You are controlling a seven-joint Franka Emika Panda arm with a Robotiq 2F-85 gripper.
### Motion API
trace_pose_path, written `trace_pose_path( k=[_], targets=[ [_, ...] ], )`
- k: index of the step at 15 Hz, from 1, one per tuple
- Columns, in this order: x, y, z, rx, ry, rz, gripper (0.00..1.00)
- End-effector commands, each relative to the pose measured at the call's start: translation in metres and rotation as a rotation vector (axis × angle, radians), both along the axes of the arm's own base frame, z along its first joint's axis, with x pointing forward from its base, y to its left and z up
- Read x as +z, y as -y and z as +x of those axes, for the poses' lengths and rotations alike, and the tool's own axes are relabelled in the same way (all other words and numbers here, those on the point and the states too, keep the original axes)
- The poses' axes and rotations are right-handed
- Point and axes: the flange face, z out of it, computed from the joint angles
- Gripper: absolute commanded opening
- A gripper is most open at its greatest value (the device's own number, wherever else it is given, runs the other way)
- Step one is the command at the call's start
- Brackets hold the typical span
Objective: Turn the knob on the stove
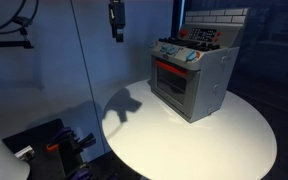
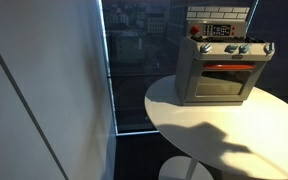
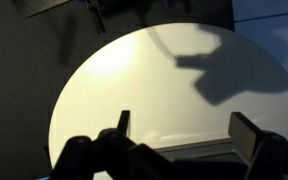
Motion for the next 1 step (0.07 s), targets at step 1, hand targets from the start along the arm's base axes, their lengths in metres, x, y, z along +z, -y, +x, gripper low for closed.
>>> trace_pose_path(
  k=[1],
  targets=[
    [0.0007, 0.0001, 0.0001, 0.0, -0.001, 0.0, 1.0]
  ],
)
